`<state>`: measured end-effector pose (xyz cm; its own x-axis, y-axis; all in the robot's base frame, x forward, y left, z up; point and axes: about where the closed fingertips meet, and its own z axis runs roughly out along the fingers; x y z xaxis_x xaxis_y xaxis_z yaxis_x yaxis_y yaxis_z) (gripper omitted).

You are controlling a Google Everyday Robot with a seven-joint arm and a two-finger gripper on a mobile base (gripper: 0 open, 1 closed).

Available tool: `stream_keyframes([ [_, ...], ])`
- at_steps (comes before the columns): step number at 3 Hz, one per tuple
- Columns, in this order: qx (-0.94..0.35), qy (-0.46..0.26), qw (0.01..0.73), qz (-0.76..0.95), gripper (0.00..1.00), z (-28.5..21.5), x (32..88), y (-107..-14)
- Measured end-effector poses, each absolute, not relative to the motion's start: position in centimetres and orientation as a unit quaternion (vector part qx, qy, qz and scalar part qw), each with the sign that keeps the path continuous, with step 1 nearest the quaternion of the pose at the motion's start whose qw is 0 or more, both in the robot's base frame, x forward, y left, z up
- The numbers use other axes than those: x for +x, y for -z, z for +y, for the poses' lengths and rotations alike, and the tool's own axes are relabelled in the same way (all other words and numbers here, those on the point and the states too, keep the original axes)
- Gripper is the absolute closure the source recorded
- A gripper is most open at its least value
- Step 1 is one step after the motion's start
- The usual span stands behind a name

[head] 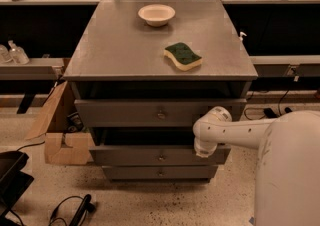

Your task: Open middle drawer

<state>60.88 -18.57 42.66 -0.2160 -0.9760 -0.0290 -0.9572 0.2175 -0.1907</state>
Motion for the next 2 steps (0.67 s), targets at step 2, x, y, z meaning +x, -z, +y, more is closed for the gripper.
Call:
stream_keyframes([
  [2,-0.622,0.066,0.071,0.777,1.00,-18.57,60.88,-42.66],
])
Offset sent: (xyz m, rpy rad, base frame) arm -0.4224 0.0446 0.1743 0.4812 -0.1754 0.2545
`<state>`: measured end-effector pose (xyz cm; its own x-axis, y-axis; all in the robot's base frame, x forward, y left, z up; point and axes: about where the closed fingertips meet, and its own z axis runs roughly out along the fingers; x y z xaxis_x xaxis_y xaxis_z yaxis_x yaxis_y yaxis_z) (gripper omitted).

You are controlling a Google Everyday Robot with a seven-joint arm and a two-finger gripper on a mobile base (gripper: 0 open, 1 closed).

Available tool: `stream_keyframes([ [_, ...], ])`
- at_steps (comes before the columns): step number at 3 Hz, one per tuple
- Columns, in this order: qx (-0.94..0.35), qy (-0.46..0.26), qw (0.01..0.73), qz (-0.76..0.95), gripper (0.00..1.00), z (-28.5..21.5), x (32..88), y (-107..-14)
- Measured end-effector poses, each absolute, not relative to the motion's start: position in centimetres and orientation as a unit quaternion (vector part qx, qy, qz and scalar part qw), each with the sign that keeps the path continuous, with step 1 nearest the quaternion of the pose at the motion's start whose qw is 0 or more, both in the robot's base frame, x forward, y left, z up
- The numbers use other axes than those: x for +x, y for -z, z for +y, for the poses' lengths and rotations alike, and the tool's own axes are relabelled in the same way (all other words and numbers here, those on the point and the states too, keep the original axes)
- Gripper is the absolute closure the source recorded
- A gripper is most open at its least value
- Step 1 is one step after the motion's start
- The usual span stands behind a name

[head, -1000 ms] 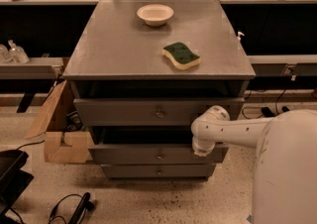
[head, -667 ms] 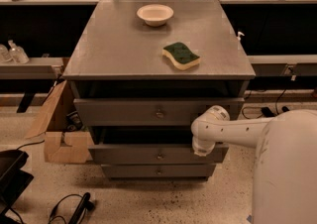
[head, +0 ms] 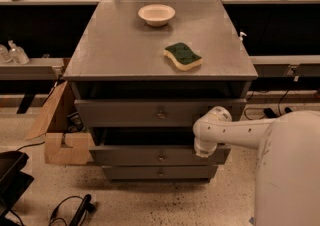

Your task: Open middle drawer

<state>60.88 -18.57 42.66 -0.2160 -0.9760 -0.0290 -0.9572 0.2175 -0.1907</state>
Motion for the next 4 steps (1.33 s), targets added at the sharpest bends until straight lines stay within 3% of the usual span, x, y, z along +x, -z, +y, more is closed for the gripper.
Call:
stream_keyframes([
  [2,-0.622,0.065,0.071,0.777,0.53,-18.57,60.82,-42.57],
  [3,-0.622,0.065,0.070,0.777,0.22,-18.57,60.79,-42.57],
  [4,-0.623,0.064,0.069,0.777,0.00,-18.57,60.66,-42.36],
])
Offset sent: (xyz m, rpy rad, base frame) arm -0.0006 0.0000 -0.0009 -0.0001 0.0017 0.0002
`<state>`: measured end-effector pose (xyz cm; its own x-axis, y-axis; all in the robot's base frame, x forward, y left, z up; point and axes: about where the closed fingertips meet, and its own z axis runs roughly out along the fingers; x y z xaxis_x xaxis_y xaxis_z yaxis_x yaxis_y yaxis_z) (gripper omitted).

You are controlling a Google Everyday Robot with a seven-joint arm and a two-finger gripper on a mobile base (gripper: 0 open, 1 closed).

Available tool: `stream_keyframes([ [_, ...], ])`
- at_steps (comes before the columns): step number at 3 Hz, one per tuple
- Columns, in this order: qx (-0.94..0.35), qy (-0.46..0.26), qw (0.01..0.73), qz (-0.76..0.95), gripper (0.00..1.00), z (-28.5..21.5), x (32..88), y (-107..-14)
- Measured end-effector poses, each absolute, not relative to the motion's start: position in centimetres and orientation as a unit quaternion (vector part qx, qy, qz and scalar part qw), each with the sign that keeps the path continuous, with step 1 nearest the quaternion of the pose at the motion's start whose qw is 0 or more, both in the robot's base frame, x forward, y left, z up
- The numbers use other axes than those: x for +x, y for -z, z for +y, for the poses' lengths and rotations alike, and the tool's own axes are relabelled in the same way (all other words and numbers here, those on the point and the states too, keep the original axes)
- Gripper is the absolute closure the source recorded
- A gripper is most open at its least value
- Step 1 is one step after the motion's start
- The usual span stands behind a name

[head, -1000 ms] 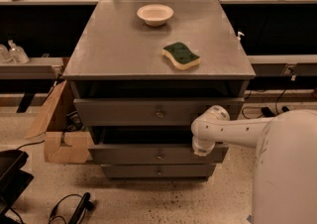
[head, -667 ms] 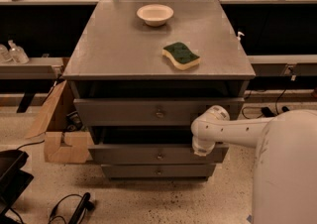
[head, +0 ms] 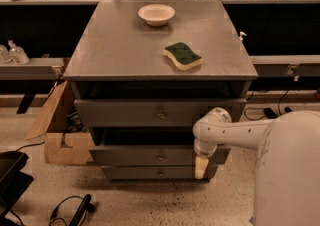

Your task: Open middle drawer

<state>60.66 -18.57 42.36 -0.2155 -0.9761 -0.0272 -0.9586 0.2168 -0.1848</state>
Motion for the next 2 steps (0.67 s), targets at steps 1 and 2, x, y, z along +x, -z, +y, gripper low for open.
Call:
stream_keyframes([
  [1,-0.623,0.061,0.066,0.777,0.02,-18.5,60.6,-42.1],
  [2,-0.622,0.034,0.042,0.781,0.24,-18.2,59.6,-40.1],
])
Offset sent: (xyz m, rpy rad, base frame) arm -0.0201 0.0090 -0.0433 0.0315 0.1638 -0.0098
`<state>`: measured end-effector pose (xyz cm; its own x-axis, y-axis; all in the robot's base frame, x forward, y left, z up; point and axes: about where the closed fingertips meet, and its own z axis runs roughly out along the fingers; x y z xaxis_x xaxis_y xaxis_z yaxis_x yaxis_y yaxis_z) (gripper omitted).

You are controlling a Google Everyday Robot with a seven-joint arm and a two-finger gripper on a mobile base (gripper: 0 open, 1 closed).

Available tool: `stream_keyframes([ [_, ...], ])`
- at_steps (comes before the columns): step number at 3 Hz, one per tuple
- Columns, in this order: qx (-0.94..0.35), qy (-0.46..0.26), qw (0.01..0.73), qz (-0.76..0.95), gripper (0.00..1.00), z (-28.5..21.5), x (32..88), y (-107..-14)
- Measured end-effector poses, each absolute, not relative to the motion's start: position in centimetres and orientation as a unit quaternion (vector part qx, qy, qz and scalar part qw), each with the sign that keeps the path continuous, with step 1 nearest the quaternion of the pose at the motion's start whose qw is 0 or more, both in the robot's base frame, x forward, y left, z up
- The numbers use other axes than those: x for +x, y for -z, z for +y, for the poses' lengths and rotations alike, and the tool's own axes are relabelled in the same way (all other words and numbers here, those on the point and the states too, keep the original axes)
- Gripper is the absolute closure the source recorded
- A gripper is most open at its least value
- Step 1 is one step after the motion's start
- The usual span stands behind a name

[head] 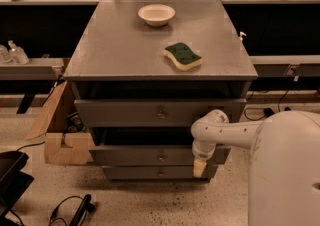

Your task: Open middle drawer

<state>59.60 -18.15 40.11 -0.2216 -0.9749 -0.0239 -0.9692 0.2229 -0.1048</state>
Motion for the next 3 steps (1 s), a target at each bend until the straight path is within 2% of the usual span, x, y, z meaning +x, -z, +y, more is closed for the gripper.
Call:
stream_keyframes([
  [1,-0.611,0.011,0.001,0.791,0.47,-17.81,57.14,-40.10],
  [2,-0.611,0.009,-0.008,0.791,0.78,-17.55,56.68,-40.32],
  [3,-0.611,0.009,-0.008,0.791,0.99,-17.55,56.67,-40.32],
])
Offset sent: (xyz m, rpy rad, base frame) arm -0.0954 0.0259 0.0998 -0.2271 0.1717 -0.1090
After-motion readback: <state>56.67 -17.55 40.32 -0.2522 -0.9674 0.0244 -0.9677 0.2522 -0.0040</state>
